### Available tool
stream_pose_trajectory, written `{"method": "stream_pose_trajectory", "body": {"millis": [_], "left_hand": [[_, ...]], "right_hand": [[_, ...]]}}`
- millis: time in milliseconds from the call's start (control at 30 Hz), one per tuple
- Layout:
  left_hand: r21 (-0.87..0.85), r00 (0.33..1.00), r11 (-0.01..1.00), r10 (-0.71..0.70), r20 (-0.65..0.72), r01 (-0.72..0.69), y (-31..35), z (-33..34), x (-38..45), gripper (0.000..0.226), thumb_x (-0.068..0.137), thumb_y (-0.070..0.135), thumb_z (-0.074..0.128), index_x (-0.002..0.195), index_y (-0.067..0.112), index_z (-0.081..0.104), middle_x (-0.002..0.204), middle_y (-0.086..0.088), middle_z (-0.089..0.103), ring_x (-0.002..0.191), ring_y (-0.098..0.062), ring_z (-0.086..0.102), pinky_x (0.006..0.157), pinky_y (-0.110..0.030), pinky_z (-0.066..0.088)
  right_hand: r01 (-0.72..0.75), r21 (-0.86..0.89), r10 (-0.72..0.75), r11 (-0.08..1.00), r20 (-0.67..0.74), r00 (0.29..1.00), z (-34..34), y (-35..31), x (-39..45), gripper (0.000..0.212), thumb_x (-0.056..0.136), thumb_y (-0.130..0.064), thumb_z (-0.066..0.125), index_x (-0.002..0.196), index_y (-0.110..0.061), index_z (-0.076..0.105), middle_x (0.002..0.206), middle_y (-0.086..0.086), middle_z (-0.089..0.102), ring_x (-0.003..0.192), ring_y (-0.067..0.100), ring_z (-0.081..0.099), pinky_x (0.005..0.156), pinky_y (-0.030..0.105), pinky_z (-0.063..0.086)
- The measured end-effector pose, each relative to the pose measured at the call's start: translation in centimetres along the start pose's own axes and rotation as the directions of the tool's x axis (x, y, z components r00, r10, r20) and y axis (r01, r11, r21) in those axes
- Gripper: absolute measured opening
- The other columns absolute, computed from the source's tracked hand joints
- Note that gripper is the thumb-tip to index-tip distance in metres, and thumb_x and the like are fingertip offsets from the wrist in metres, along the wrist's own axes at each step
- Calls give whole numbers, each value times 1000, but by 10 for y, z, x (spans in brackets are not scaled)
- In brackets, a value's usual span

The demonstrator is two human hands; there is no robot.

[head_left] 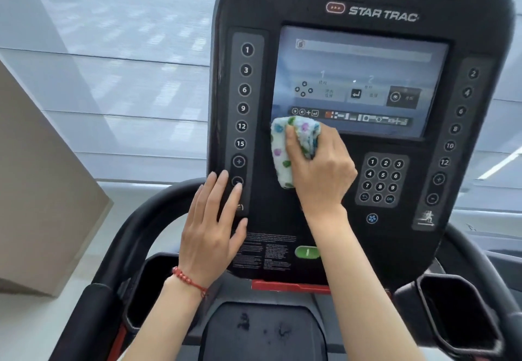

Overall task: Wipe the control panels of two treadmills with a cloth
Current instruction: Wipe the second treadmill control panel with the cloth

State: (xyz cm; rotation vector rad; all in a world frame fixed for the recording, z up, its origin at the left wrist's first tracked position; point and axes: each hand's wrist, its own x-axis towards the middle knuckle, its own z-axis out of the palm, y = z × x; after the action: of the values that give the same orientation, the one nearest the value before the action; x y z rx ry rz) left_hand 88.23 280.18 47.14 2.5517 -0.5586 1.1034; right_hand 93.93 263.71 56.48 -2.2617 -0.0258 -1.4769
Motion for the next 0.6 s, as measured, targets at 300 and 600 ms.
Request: {"method": "stream_pose_trajectory", "body": {"millis": [300,600], "left_hand": [[20,1000,1000,16,-23,-16,-1,9,14,42,94,19,49,129,-3,52,140,-25,40,134,-39,33,107,-49,35],[84,999,996,43,-4,-43,-3,8,12,42,93,16,53,131,-2,50,139,-27,40,133,-40,35,107,-49,35]], "right_hand": [[-457,-68,443,887,-157,883,-59,98,3,46,86,-47,55,82,-2,62,74,12,66,62,17,55,58,18,33],[-325,-41,317,945,-129,939,-34,56,-16,42,83,-44,59,73,-3,62,61,6,62,51,15,55,53,14,28]]}}
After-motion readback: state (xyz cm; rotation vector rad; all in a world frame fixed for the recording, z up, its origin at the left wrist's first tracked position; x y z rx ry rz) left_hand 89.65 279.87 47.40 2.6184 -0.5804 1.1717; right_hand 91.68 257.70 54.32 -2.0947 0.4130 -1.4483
